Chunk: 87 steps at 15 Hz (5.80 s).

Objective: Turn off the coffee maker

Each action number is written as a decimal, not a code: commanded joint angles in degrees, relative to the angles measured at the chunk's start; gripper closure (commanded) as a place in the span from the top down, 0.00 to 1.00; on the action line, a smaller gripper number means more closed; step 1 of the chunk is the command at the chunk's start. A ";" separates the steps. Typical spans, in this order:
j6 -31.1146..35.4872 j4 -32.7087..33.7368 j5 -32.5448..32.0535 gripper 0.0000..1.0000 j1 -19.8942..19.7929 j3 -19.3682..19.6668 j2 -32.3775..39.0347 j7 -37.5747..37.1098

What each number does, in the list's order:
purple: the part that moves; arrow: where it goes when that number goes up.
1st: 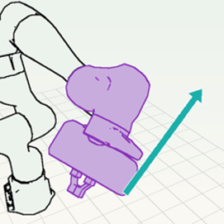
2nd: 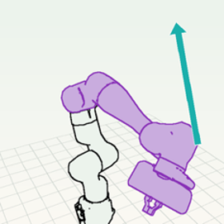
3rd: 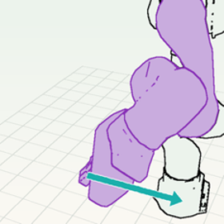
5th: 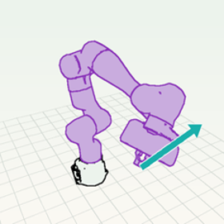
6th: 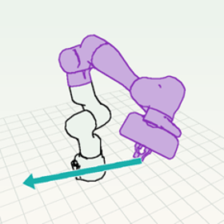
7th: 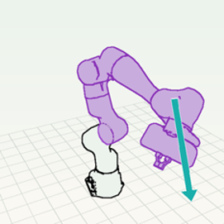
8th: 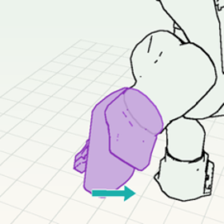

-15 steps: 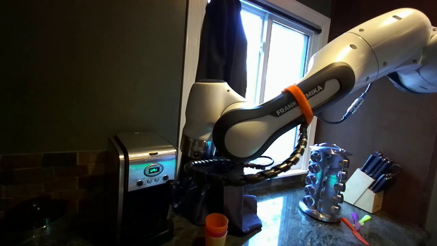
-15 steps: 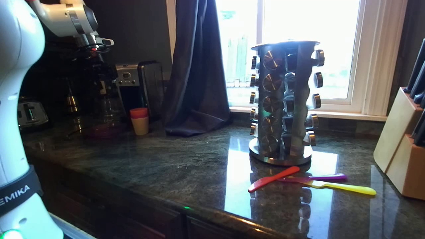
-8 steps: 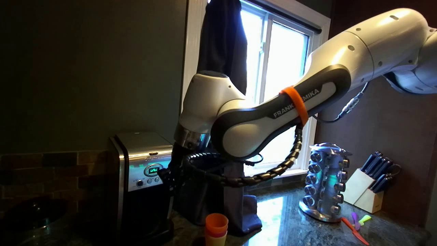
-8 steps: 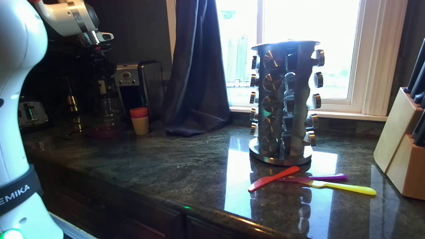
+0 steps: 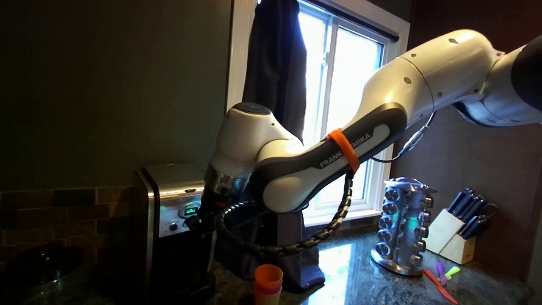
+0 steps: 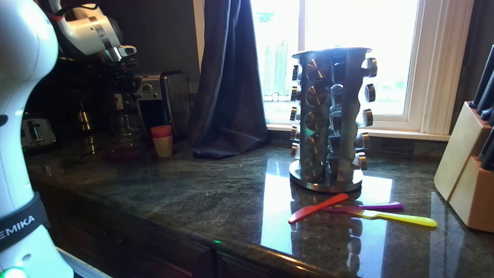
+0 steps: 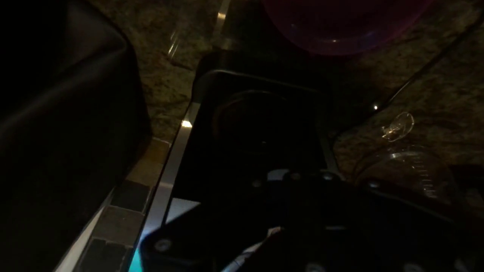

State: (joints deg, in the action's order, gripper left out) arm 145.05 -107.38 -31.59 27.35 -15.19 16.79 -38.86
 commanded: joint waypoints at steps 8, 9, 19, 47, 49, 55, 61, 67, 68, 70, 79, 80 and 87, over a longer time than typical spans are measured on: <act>1.64 8.88 -7.65 0.00 6.13 6.67 6.43 -4.01; 1.94 9.28 -7.83 0.00 6.24 6.94 6.84 -4.03; 5.71 11.54 -9.76 0.00 8.06 9.82 9.75 -4.04; -0.33 12.38 -11.92 0.00 10.77 11.41 8.53 -10.81; -0.39 12.36 -12.72 0.00 10.90 11.53 8.50 -11.60; 0.56 12.84 -18.08 0.00 10.77 12.29 9.16 -13.05; 1.51 12.62 -20.84 0.00 9.68 11.94 9.27 -13.03; 1.32 13.38 -22.81 0.00 9.58 12.09 9.95 -13.23; 1.25 13.58 -23.06 0.00 9.54 12.07 10.10 -13.09; 0.96 14.19 -23.77 0.00 9.54 12.11 10.54 -12.99; -0.70 13.37 -22.13 0.00 9.05 10.61 10.26 -10.79; -1.46 12.45 -21.32 0.00 9.02 10.20 9.53 -10.65; -7.03 9.67 -12.62 0.00 6.40 6.51 6.78 -7.25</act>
State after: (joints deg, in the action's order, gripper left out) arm 140.63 -96.36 -48.61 35.60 -6.32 25.11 -48.93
